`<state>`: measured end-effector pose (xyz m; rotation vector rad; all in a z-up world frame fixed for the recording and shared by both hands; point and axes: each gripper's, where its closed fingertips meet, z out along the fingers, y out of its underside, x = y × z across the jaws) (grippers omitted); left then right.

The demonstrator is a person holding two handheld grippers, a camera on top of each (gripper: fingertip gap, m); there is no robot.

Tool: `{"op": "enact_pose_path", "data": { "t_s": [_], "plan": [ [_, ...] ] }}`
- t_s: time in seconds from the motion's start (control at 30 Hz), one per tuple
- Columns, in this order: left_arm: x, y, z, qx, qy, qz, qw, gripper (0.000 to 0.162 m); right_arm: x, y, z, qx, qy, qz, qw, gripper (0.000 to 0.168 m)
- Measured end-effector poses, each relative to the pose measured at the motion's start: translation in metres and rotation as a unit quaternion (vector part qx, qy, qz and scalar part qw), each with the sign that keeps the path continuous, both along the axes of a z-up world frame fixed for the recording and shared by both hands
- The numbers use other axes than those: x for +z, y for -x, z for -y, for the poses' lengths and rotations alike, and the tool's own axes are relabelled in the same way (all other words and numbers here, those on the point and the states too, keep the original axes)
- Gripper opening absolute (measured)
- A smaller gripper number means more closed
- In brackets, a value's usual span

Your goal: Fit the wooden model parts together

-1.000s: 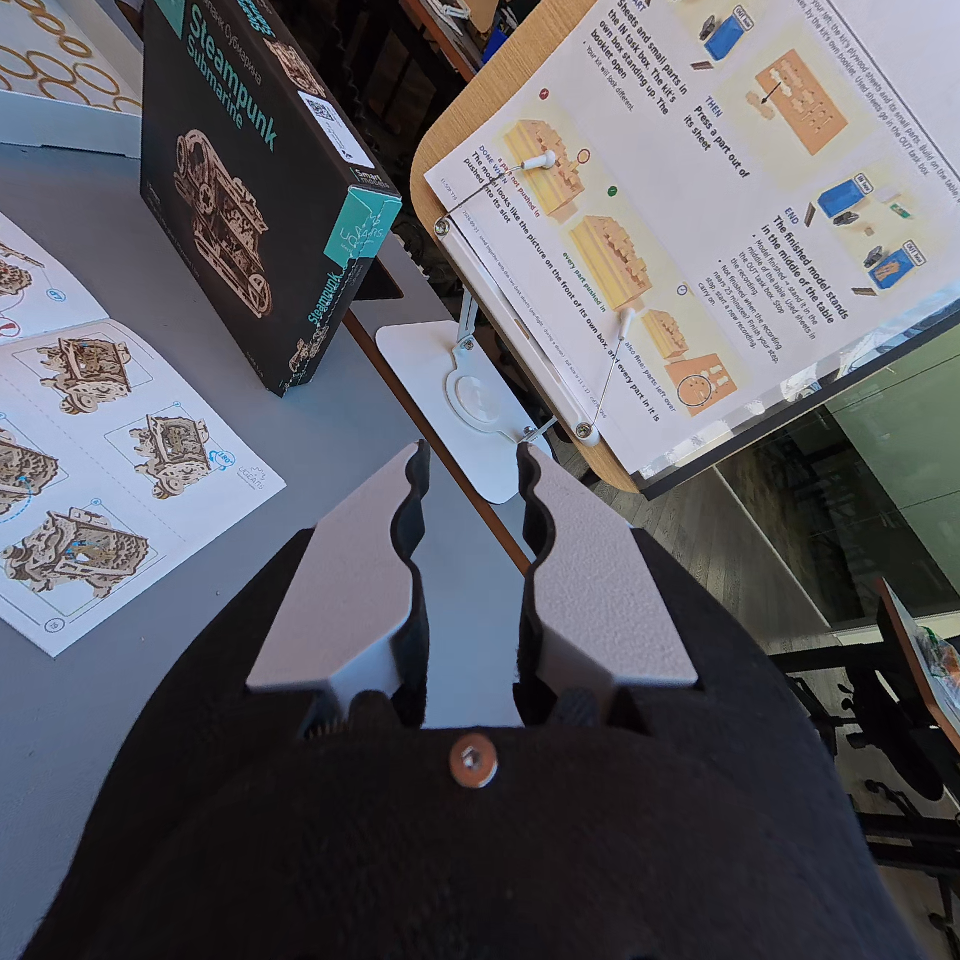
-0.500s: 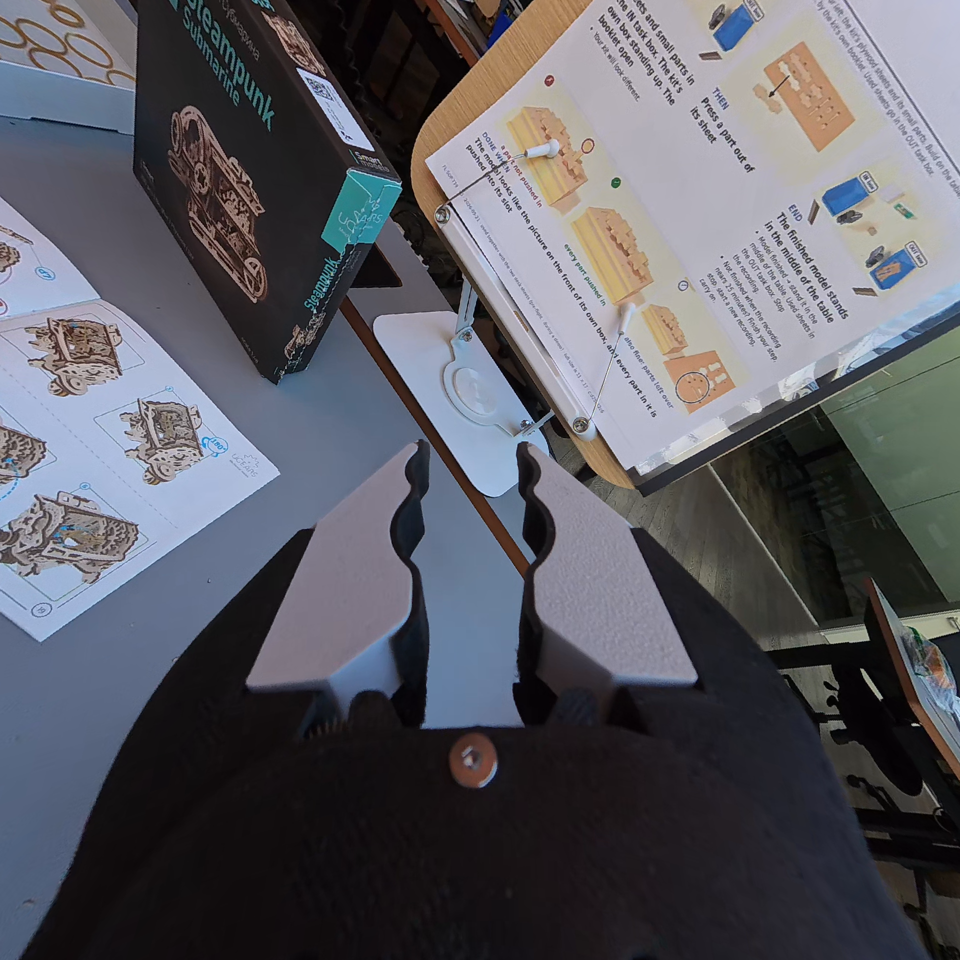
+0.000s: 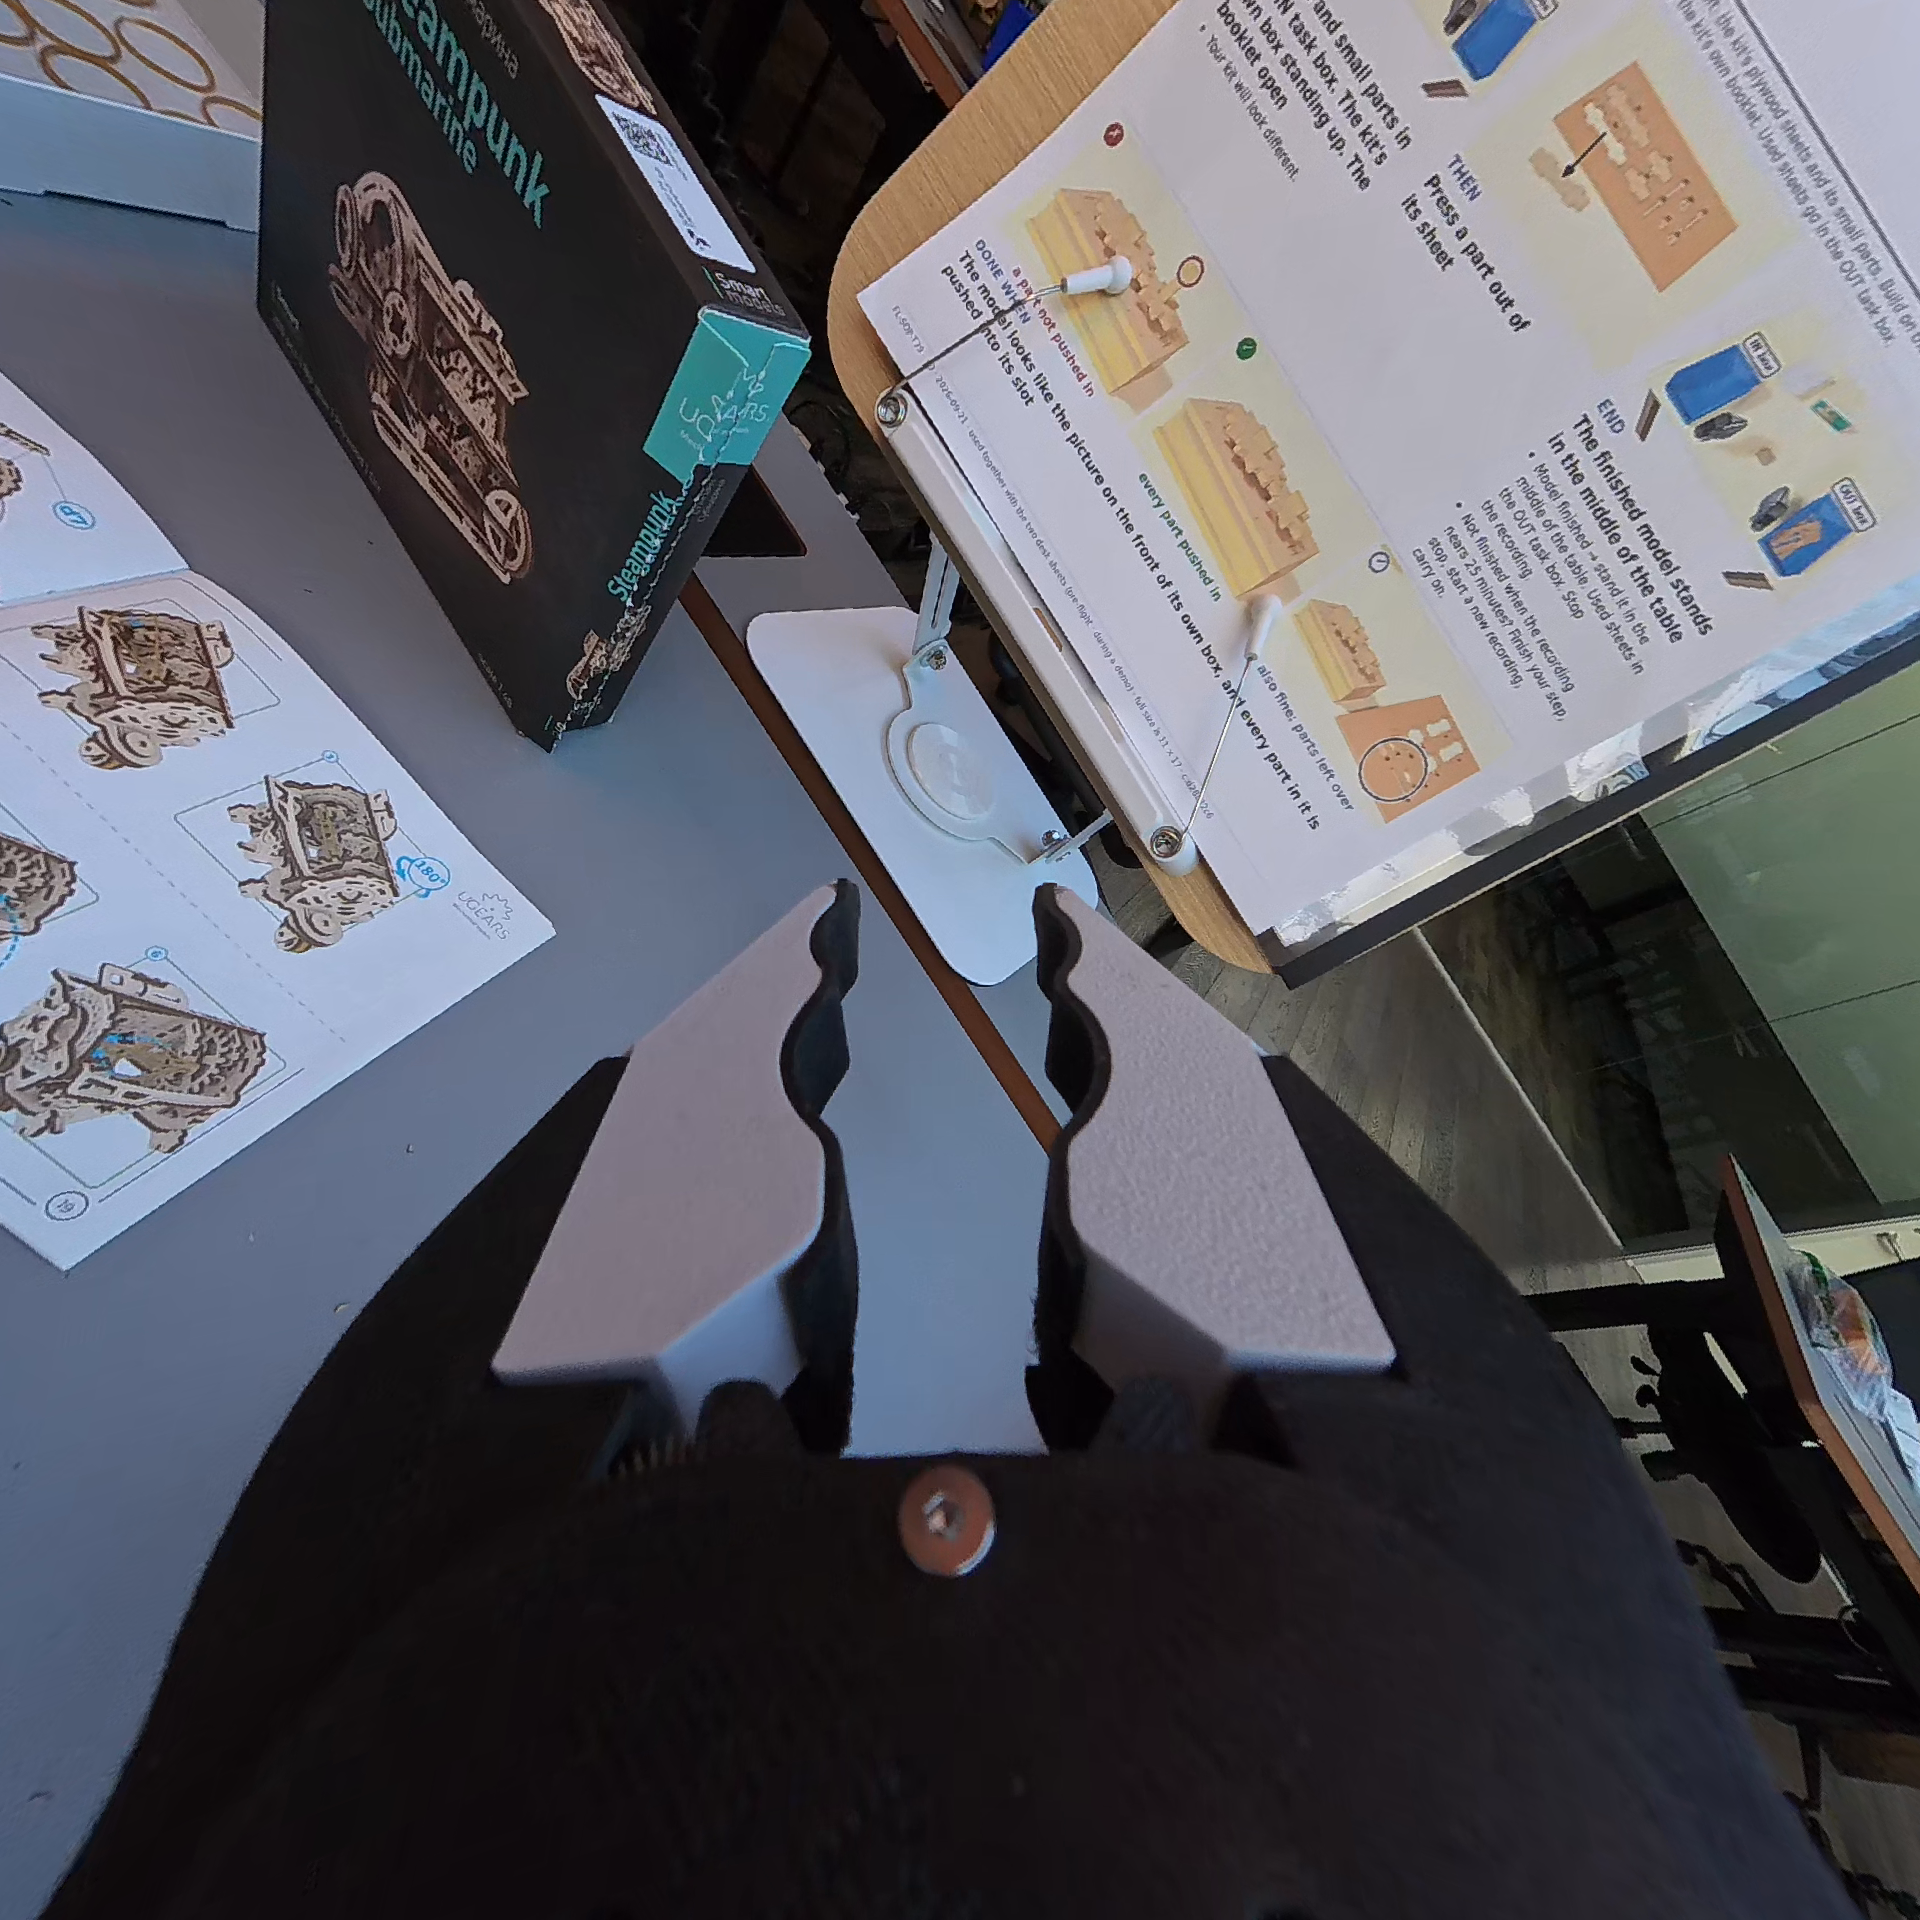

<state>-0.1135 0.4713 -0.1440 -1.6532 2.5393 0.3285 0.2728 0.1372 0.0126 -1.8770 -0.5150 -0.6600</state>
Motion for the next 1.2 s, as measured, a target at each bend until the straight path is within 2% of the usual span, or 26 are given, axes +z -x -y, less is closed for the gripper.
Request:
{"op": "enact_pose_path", "data": {
  "t_s": [0.93,1.1,1.2],
  "plan": [
    [-0.002,0.003,-0.002,0.010,0.005,-0.007,1.000,0.024,-0.009,-0.004,-0.001,-0.007,0.016,0.017,1.000,0.033],
    [0.024,-0.008,-0.012,0.047,-0.045,0.062,0.996,0.023,-0.013,-0.005,-0.002,-0.007,0.021,0.019,1.000,0.033],
    [0.045,-0.016,0.007,0.089,-0.037,0.150,0.984,0.019,-0.016,-0.006,-0.002,-0.008,0.025,0.019,0.999,0.033]
  ]
}}
